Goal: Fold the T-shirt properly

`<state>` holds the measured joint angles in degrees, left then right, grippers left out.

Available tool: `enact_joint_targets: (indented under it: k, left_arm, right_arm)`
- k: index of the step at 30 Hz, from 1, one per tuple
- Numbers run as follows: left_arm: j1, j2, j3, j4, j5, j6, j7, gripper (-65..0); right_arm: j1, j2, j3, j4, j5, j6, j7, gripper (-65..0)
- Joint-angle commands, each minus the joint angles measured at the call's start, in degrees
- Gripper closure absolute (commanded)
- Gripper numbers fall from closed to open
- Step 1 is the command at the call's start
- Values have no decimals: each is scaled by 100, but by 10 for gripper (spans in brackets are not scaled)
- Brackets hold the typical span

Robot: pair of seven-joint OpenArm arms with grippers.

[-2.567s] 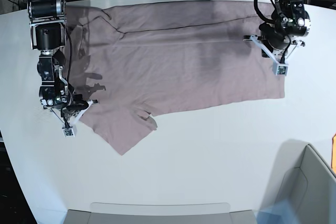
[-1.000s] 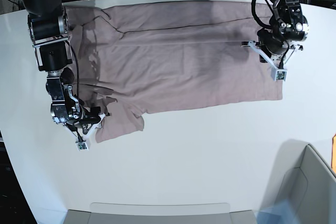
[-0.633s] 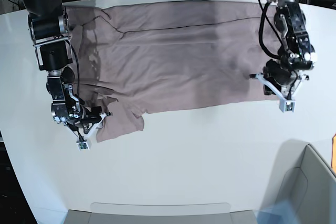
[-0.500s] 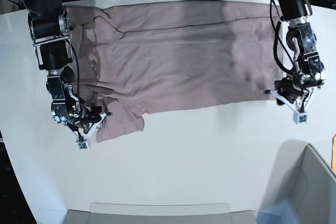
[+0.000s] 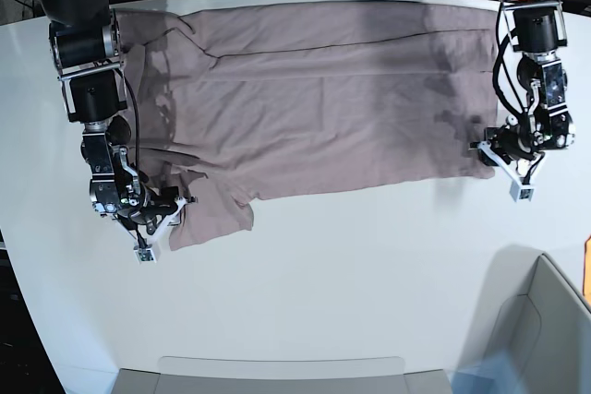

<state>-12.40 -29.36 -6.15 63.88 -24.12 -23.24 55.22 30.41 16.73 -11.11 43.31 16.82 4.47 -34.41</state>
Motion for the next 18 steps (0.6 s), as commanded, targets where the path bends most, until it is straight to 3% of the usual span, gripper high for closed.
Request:
enact_joint_targets:
  k: [1, 8, 11, 14, 18]
  left_arm:
    - [-100, -110, -31, 69, -89, -18, -58, -215]
    - [-91, -118, 48, 17, -801, -18, -58, -213]
    - [-91, -101, 48, -177, -792, -27, -94, -168]
    - [-91, -101, 4, -449, -792, -27, -120, -15]
    - [-100, -118, -13, -607, -775, -27, -296, 0]
  right_arm:
    - [49, 63, -1, 8, -42, 15, -229, -280]
    - [40, 54, -1, 8, -42, 15, -220, -279]
    - [58, 37, -1, 16, -42, 15, -220, -271]
    - [84, 28, -9, 16, -42, 15, -220, -183]
    - [154, 28, -1, 25, -42, 15, -194, 0]
